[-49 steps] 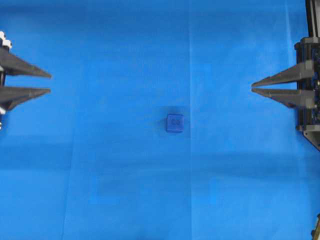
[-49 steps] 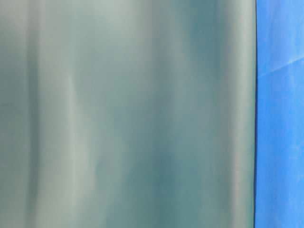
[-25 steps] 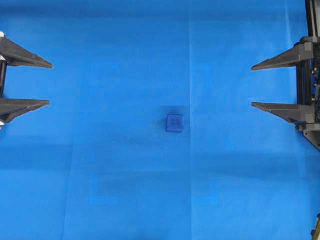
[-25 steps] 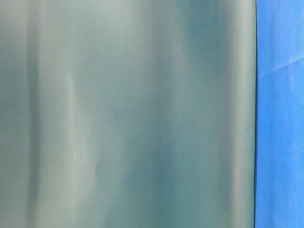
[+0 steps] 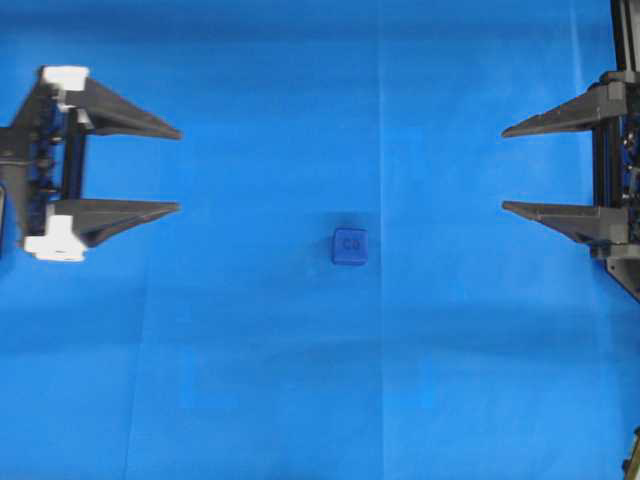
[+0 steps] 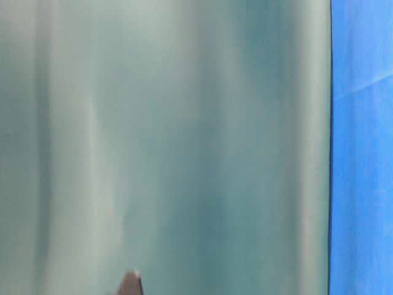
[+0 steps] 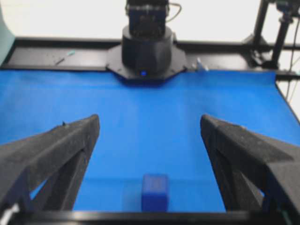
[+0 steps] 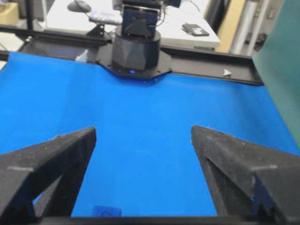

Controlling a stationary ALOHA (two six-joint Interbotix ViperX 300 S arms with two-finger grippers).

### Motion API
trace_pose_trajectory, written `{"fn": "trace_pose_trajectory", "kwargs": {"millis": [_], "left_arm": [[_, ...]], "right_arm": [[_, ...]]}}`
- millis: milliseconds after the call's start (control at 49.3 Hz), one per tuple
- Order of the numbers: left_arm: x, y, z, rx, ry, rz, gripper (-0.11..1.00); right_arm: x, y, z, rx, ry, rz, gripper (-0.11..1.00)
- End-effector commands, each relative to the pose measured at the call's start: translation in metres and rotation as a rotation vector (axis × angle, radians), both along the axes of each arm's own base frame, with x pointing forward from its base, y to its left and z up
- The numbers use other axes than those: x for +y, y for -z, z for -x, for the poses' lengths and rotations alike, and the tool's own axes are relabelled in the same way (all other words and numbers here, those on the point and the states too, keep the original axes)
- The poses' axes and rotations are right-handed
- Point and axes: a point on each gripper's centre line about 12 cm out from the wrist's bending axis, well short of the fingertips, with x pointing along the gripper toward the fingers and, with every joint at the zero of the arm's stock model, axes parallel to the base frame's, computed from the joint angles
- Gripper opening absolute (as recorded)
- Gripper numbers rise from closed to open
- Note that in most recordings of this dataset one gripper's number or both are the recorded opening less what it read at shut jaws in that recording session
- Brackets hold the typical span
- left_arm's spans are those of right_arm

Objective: Handover the blue block to the right arm after grasping it with the left arm, then place it in the designated position.
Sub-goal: 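Open the left gripper and move it right toward the blue cube, then rotate the left gripper downward and position it above the blue cube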

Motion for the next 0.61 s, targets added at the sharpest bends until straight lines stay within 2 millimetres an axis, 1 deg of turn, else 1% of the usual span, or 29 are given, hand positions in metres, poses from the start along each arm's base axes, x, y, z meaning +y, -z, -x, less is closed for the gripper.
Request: {"fn": "trace_pose_trajectory", "kwargs": {"millis": [0,162,365,487,588], "left_arm": [[0.001,-0.014,-0.018,-0.051,-0.003,0.002,0.92],[0.001,-0.012,-0.056,-0.025,-0.004,0.005,0.92],[0.0,-0.018,-0.111,0.018,-0.004,0.001,0.92],[-0.001,-0.02,-0.137,0.049,-0.001,-0.002,0.92],[-0.004,-0.024,-0.155,0.064,0.005,-0.009,0.92]], "right_arm": [[-0.001,-0.012,-0.003,-0.031,0.005,-0.004,0.95],[-0.001,-0.011,-0.003,-0.026,0.007,-0.004,0.95],[-0.001,-0.011,-0.003,-0.026,0.007,-0.004,0.95],[-0.001,-0.011,-0.003,-0.028,0.007,-0.004,0.95],[-0.001,-0.011,-0.003,-0.026,0.007,-0.004,0.95]]}}
